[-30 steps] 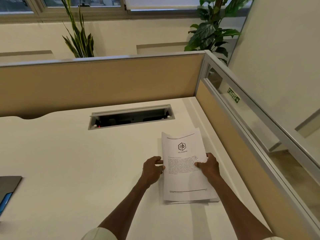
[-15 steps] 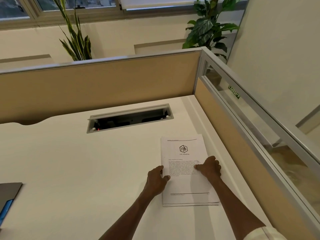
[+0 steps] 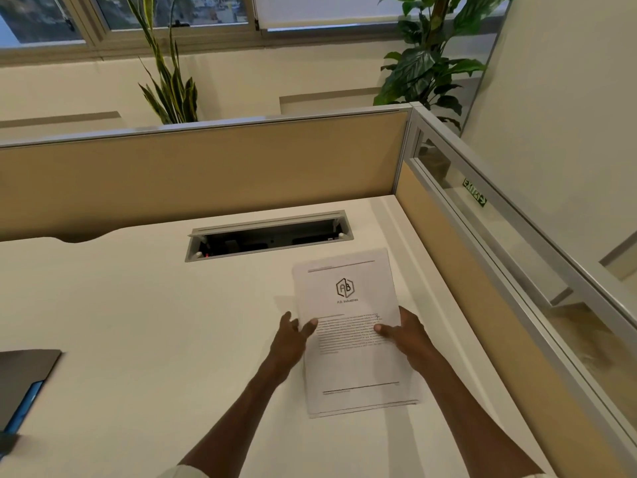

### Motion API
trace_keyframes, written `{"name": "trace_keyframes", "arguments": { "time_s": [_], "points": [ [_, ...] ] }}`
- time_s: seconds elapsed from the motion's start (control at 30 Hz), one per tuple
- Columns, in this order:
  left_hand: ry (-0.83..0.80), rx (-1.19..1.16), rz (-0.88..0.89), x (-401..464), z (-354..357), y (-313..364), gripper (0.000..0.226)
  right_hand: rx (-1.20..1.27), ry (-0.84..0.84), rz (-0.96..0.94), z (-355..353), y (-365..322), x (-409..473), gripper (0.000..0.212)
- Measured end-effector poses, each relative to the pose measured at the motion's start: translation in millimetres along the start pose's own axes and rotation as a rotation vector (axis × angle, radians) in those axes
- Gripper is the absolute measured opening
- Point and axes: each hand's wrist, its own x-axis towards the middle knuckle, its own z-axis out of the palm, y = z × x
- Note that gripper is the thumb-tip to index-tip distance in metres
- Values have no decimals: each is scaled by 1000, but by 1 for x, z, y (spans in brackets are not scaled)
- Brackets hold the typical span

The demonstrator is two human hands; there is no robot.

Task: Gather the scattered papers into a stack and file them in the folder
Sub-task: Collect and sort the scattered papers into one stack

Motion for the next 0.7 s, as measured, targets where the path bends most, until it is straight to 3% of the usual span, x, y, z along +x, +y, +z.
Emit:
{"name": "trace_keyframes", "arguments": {
  "time_s": [0.03,0.1,0.23,0.33,0.47,0.7],
  "points": [
    [-37,-81,32,-1,-7,4,80,27,-47,-31,2,-6,-3,56],
    [-99,-199,109,-2,-18,12,66,82,-108,-85,8,-19,-8,57],
    [40,-287,206,-8,-27,26,28,116,-52,-193,26,-46,-15,53],
    [130,-266,312,-16,-38,47,36,170,7,-276,37,-68,-19,51],
    [234,-234,413,-30,-57,66,29,202,36,-386,50,-88,-23,45],
    [268,-228,283,-44,-61,21,42,92,-33,-331,78,-46,-30,34]
  ]
}}
